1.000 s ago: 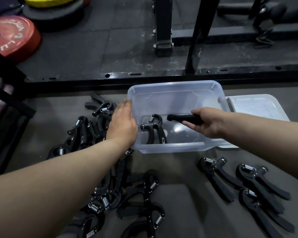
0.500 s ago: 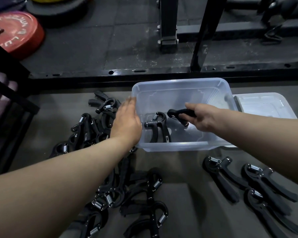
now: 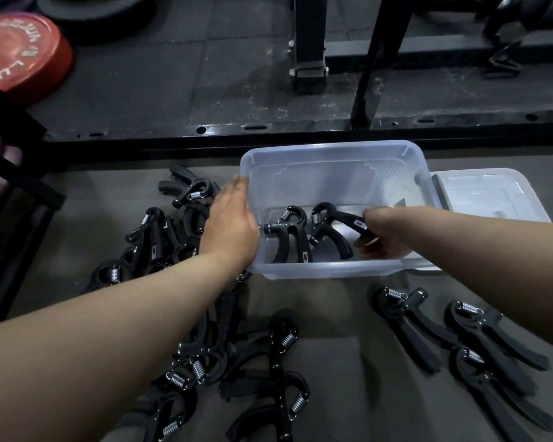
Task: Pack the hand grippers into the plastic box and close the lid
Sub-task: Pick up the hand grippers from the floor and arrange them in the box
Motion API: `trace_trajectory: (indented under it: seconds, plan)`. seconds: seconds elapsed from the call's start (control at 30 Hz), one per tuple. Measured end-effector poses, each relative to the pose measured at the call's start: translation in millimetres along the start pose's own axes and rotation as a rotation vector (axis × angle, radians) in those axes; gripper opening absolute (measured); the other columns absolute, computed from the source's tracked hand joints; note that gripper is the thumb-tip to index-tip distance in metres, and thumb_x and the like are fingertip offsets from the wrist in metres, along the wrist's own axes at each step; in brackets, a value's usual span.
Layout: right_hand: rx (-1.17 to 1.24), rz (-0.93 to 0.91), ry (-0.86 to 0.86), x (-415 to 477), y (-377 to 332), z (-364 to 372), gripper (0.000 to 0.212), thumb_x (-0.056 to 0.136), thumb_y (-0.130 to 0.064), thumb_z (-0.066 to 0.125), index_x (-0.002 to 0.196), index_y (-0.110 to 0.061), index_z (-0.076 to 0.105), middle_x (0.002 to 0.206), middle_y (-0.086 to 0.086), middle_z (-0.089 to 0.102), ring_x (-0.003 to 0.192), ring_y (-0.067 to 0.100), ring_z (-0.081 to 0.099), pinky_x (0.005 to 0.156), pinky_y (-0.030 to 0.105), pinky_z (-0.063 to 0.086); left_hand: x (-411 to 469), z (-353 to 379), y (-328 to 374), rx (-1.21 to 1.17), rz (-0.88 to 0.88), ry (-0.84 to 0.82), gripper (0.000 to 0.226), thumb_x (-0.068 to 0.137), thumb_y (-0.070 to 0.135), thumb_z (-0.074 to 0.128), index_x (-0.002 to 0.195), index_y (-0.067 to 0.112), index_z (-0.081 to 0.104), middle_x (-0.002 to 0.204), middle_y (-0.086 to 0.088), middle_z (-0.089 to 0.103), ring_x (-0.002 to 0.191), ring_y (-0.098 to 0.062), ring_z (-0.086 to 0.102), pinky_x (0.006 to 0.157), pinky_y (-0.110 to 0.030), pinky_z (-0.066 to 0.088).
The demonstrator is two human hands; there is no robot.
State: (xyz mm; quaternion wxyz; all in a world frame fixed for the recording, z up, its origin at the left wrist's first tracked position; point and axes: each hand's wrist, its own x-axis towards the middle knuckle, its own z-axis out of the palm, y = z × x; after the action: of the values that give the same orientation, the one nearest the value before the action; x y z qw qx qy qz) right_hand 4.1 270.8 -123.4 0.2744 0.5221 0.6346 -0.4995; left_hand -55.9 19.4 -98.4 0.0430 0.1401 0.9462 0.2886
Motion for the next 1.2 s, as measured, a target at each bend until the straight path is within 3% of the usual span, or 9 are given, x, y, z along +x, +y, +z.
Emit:
trace_trajectory:
  seconds: [0.13, 0.33, 0.5, 0.57, 0.7, 0.8, 0.9, 1.07, 1.2]
  plan:
    - [-0.493, -0.116, 0.023, 2.7, 3.8, -0.9, 0.038, 0.095, -0.038, 0.042, 0.082, -0.008, 0.060, 0.078, 0.014, 0.065, 0.064, 0.027, 0.061, 0.068, 0.031, 0.049, 0.0, 0.5, -0.2, -0.009, -0.002, 0.005, 0.053, 0.100, 0.017, 0.030, 0.153, 0.019, 0.025, 0.161, 0.003, 0.022, 0.148, -0.013, 0.015, 0.122, -0.033, 0.013]
    - [-1.176, -0.329, 0.126, -11.9, 3.1, 15.8, 0.033, 0.097, -0.023, 0.050, 0.121, -0.004, 0.061, 0.119, 0.013, 0.064, 0.097, 0.027, 0.059, 0.077, 0.027, 0.041, 0.2, 1.1, 0.2, 0.007, -0.007, 0.004, 0.053, 0.100, 0.017, 0.030, 0.153, 0.020, 0.024, 0.161, 0.003, 0.021, 0.149, -0.014, 0.015, 0.122, -0.036, 0.014]
    - [-1.432, -0.280, 0.085, -25.5, -11.4, 22.2, 0.016, 0.096, -0.011, 0.052, 0.107, -0.002, 0.061, 0.082, 0.011, 0.060, 0.080, 0.027, 0.060, 0.058, 0.026, 0.044, 0.0, 0.7, 0.1, 0.008, 0.001, 0.009, 0.054, 0.100, 0.017, 0.031, 0.153, 0.020, 0.024, 0.161, 0.003, 0.021, 0.148, -0.014, 0.014, 0.122, -0.034, 0.013]
    - [-1.461, -0.313, 0.068, -22.7, -9.9, 26.4, 0.012, 0.098, -0.013, 0.049, 0.110, -0.015, 0.053, 0.074, 0.007, 0.055, 0.062, 0.022, 0.056, 0.048, 0.024, 0.041, 0.2, 0.9, 0.2, 0.004, 0.002, 0.007, 0.054, 0.100, 0.016, 0.031, 0.154, 0.020, 0.024, 0.161, 0.003, 0.021, 0.148, -0.013, 0.014, 0.122, -0.033, 0.012]
    - [-1.467, -0.397, 0.064, -14.6, -7.2, 31.3, 0.021, 0.100, -0.020, 0.045, 0.114, -0.015, 0.059, 0.102, 0.010, 0.061, 0.094, 0.027, 0.059, 0.058, 0.022, 0.039, 0.4, 1.7, -0.5, 0.000, 0.003, 0.008, 0.055, 0.100, 0.016, 0.031, 0.154, 0.020, 0.024, 0.161, 0.004, 0.020, 0.148, -0.012, 0.014, 0.122, -0.032, 0.012]
    - [-1.399, -0.371, 0.094, -11.7, -11.2, 32.4, 0.008, 0.098, -0.020, 0.050, 0.100, -0.013, 0.051, 0.076, 0.005, 0.055, 0.066, 0.022, 0.055, 0.046, 0.021, 0.039, 1.2, 1.9, -1.1, 0.003, 0.006, 0.010, 0.055, 0.099, 0.016, 0.032, 0.153, 0.020, 0.023, 0.161, 0.004, 0.020, 0.148, -0.013, 0.014, 0.122, -0.032, 0.012]
    - [-1.275, -0.382, 0.040, -5.6, -10.3, 30.1, 0.024, 0.090, -0.020, 0.055, 0.107, -0.004, 0.056, 0.090, 0.011, 0.071, 0.073, 0.025, 0.070, 0.059, 0.034, 0.060, 1.5, 2.5, -1.8, 0.004, 0.011, 0.001, 0.055, 0.099, 0.016, 0.032, 0.154, 0.020, 0.022, 0.162, 0.003, 0.019, 0.149, -0.013, 0.013, 0.122, -0.032, 0.011]
    - [-1.275, -0.568, 0.134, -22.9, -10.4, 33.1, 0.021, 0.094, -0.024, 0.051, 0.110, -0.011, 0.057, 0.110, 0.009, 0.062, 0.091, 0.028, 0.056, 0.079, 0.030, 0.047, 0.2, 1.5, -1.9, -0.021, 0.003, -0.020, 0.056, 0.099, 0.016, 0.029, 0.154, 0.020, 0.021, 0.162, 0.004, 0.018, 0.149, -0.014, 0.012, 0.122, -0.035, 0.011]
    - [-1.083, -0.769, 0.136, -50.9, -16.1, 52.0, 0.019, 0.090, -0.028, 0.048, 0.086, -0.013, 0.059, 0.084, 0.009, 0.066, 0.075, 0.030, 0.060, 0.063, 0.029, 0.045, 1.9, -1.0, -3.8, -0.001, 0.011, -0.052, 0.056, 0.099, 0.019, 0.028, 0.154, 0.018, 0.021, 0.161, -0.001, 0.021, 0.149, -0.018, 0.015, 0.122, -0.037, 0.013]
